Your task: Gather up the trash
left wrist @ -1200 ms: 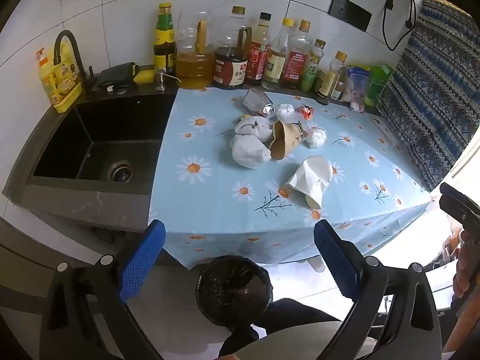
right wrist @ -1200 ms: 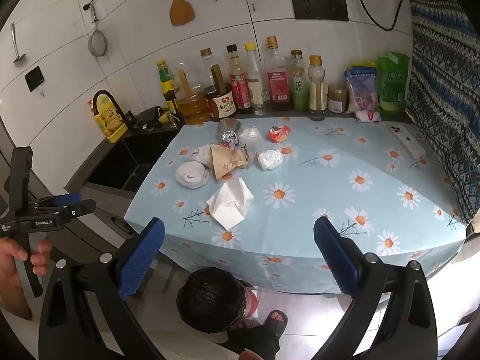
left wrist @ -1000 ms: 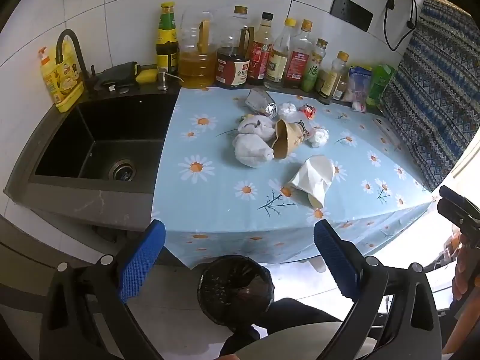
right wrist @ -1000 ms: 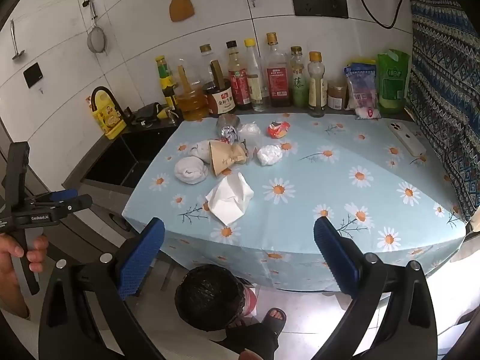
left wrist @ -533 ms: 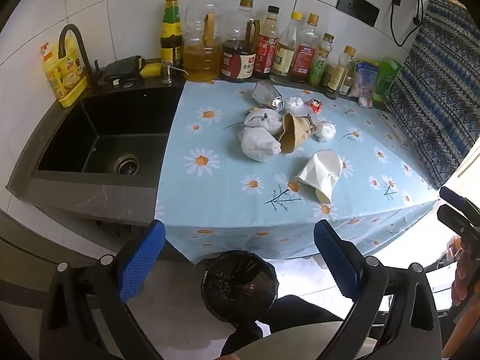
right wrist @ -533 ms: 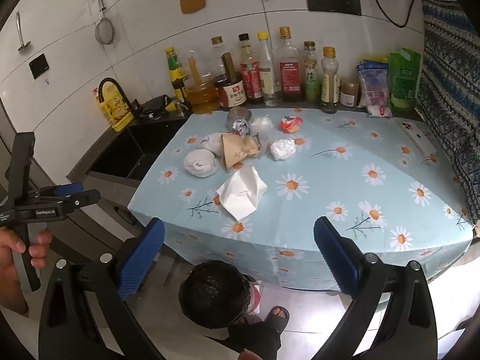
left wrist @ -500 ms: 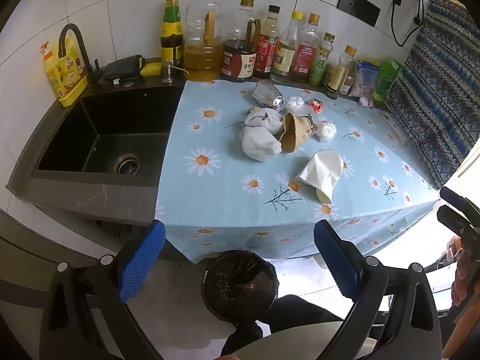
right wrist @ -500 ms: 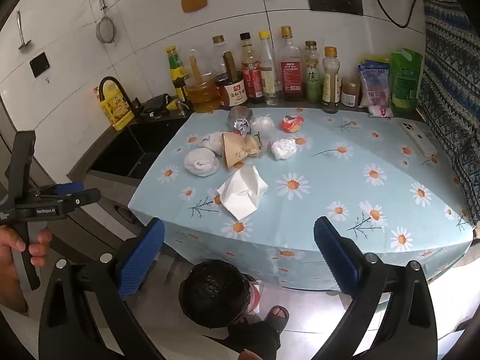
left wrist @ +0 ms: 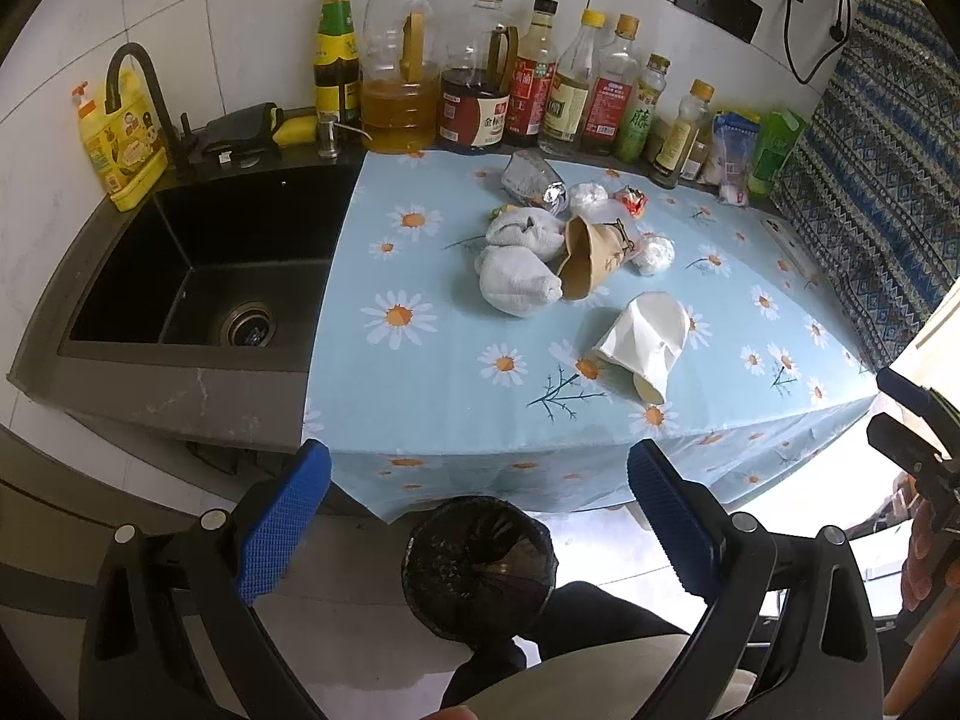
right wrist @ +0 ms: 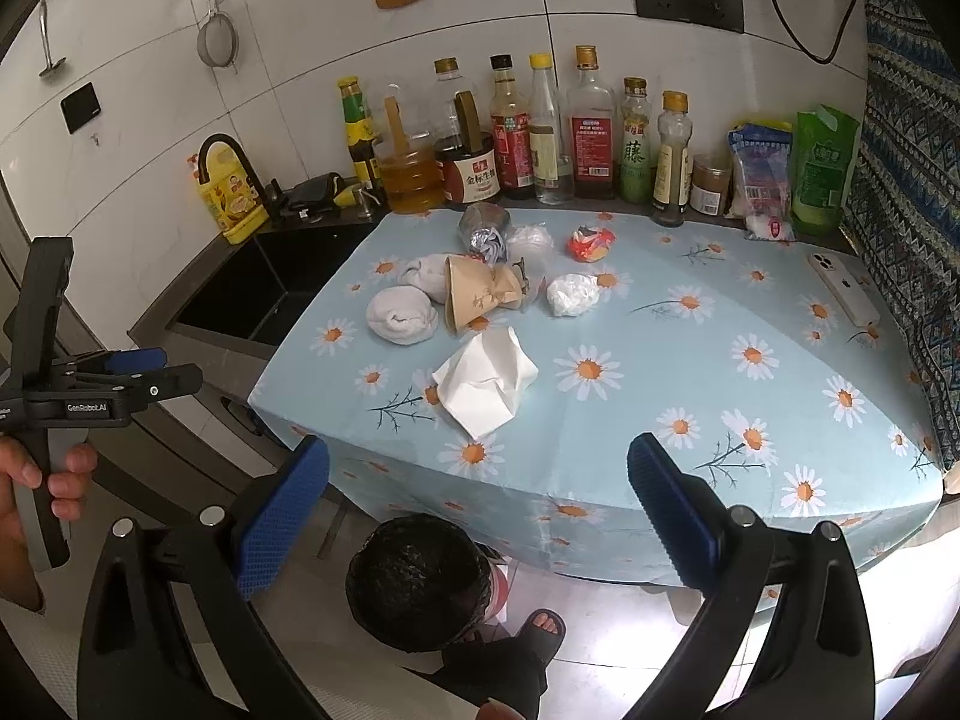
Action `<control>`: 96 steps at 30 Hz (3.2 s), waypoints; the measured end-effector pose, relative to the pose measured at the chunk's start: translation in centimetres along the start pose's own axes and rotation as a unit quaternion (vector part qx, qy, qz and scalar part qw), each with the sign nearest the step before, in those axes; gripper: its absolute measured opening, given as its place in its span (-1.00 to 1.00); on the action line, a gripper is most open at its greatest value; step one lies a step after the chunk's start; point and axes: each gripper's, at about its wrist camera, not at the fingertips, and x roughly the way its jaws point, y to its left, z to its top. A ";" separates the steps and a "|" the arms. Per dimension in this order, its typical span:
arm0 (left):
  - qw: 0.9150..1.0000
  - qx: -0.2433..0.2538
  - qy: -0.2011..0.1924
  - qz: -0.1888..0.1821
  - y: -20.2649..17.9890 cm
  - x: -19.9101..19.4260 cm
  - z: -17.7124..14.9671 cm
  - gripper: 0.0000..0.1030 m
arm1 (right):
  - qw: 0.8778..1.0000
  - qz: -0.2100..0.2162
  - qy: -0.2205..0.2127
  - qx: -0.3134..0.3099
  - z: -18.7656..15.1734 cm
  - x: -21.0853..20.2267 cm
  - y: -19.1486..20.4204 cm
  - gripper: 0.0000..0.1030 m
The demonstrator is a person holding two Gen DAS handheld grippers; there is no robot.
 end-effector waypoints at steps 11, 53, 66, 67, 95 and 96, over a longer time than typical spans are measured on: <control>1.000 -0.002 0.003 0.000 0.0 0.0 0.2 0.87 | 1.000 0.004 0.001 -0.007 0.1 0.7 0.1 0.91; 1.000 0.001 0.020 0.001 0.0 0.6 -0.2 0.87 | 0.999 0.014 0.030 -0.028 0.3 2.9 1.1 0.91; 0.999 -0.020 0.041 -0.029 1.7 1.6 -1.2 0.87 | 0.997 0.001 0.060 -0.058 0.4 7.1 2.1 0.91; 0.999 -0.018 0.041 -0.030 1.7 1.7 -1.3 0.87 | 0.996 0.002 0.063 -0.065 0.4 7.6 2.3 0.91; 0.991 -0.091 0.095 -0.017 2.6 7.4 -1.5 0.87 | 0.974 0.014 0.163 -0.156 3.2 22.5 -0.2 0.91; 0.991 -0.094 0.095 -0.018 2.4 7.5 -1.2 0.87 | 0.974 0.019 0.164 -0.153 3.3 22.6 -0.3 0.86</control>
